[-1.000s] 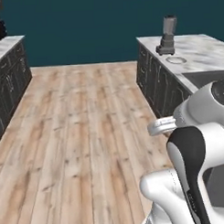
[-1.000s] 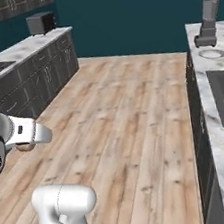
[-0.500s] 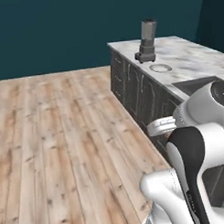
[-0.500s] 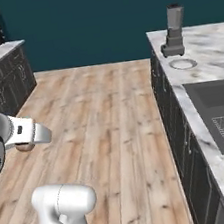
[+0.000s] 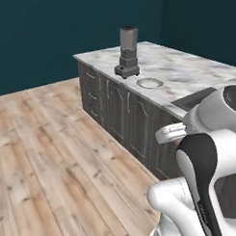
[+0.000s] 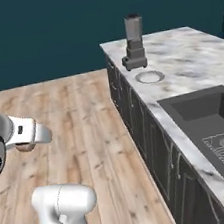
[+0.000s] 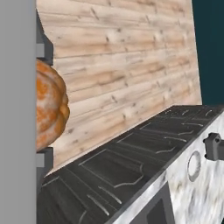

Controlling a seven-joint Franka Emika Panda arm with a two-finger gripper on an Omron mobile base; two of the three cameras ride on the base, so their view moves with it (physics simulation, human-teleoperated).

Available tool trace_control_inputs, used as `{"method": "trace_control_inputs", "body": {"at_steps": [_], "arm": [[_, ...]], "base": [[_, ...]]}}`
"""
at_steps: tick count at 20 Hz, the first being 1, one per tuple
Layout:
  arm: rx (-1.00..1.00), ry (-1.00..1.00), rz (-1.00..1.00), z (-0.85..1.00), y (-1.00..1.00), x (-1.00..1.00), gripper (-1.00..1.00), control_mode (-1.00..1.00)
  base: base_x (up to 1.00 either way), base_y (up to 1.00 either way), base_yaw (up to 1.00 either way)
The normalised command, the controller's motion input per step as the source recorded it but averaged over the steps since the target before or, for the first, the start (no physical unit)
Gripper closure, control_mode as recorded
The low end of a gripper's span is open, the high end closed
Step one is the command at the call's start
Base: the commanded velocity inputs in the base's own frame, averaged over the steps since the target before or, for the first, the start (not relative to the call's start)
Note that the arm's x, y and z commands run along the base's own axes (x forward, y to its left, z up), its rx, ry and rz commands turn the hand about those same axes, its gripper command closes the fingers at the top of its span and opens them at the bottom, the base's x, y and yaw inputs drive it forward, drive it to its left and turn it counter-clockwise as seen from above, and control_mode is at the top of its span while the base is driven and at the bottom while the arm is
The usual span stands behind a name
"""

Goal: Pick the kiwi and tangerine from the fridge and place them on the plate next to the blender to make a fruit smoothie.

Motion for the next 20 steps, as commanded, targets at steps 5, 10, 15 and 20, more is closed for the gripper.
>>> {"method": "trace_control_inputs", "body": {"at_steps": [5, 10, 15, 20], "arm": [[0.00, 0.00, 0.00, 0.00, 0.00, 0.00, 1.00, 1.00], [0.00, 0.00, 0.00, 0.00, 0.00, 0.00, 1.00, 1.00], [0.00, 0.00, 0.00, 0.00, 0.00, 0.00, 1.00, 1.00], [0.00, 0.00, 0.00, 0.00, 0.00, 0.00, 1.00, 1.00]], "base": [[1.00, 0.61, -0.47], [1.00, 0.93, -0.48], [1.00, 0.85, -0.50], [0.91, 0.74, -0.55]]}}
